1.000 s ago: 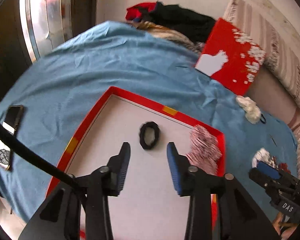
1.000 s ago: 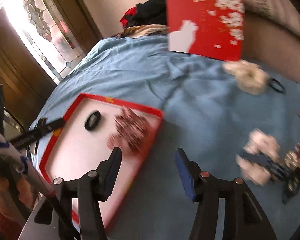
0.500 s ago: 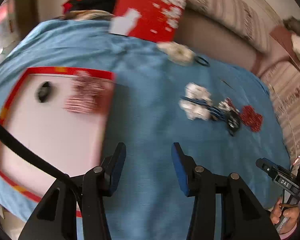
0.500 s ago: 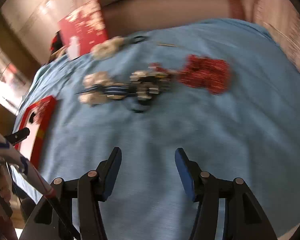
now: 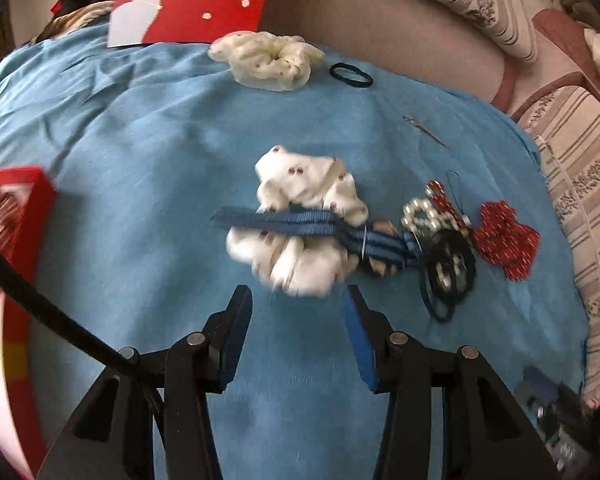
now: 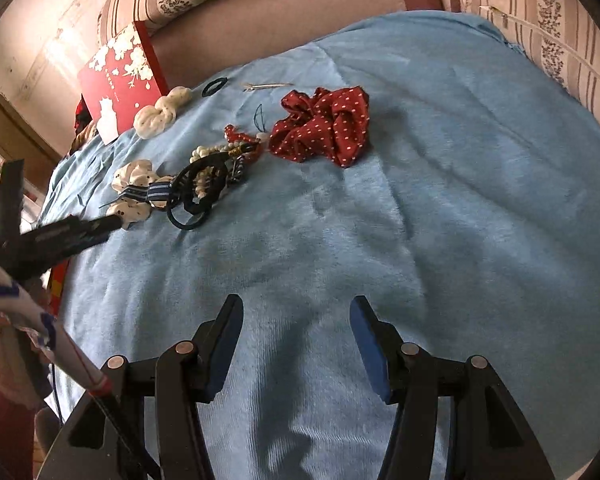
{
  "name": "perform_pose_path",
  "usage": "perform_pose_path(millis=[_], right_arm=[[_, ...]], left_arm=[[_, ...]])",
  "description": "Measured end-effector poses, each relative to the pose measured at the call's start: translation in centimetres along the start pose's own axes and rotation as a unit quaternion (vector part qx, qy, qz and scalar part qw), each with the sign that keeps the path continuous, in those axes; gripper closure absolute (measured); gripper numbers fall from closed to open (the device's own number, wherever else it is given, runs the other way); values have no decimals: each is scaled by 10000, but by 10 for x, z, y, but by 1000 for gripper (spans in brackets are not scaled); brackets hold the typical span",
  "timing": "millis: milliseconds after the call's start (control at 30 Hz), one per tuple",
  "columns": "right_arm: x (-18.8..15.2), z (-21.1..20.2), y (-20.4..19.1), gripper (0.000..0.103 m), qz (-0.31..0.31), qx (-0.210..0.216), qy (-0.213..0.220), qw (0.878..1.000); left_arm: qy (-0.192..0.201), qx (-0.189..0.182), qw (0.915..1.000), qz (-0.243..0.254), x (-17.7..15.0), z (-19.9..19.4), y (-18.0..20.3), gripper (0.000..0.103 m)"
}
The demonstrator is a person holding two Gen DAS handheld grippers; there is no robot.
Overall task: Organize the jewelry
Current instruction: 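Grasp the white cherry-print scrunchie with the left tool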
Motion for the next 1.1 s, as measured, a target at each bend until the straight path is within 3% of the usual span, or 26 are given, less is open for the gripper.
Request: perform_pose_path(millis=[100,233,433,600,700,800,833,1100], right_arm=[[1,5,-5,43,-50,-2,-4,10000],[4,8,-12,43,-106,30,-3,9999],[1,9,-22,43,-214,106,-11,9997],[3,16,-37,43,-242,172,-16,9996],[10,17,-45,43,-235,191,56,9995],[24,19,-48,43,-165,193,162,9995],[28,21,-49,43,-143,194,167,9996],[64,34,-43,43,98,247,290,9992]], left_arm=[[-208,-194,9994,-200,5,16,-5,99],[-90,-312,9989,-340,-10,-2,-17,99],[-3,-425,9987,-297,-74,-56,-39,99],[-139,-370,9982,-462,-121,-65,-59,98],[31,-384,9979,-512,-124,-72,-61,89],[281,-279,9983,-418,-118,-79,-59,63],[339,-231,9985,-372,-116,-79,-58,60],[403,-334,9977,-429,-102,-64,-64,58]])
Point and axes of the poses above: each gripper's, at about its wrist camera, not at the fingertips, and z roughly the way its jaws point, y to its right, x to its top, the point moved 4 cm from there along z, roughly the way its jaws point, and after that the axes turned 11 degrees about z, right-handed, at the moved point
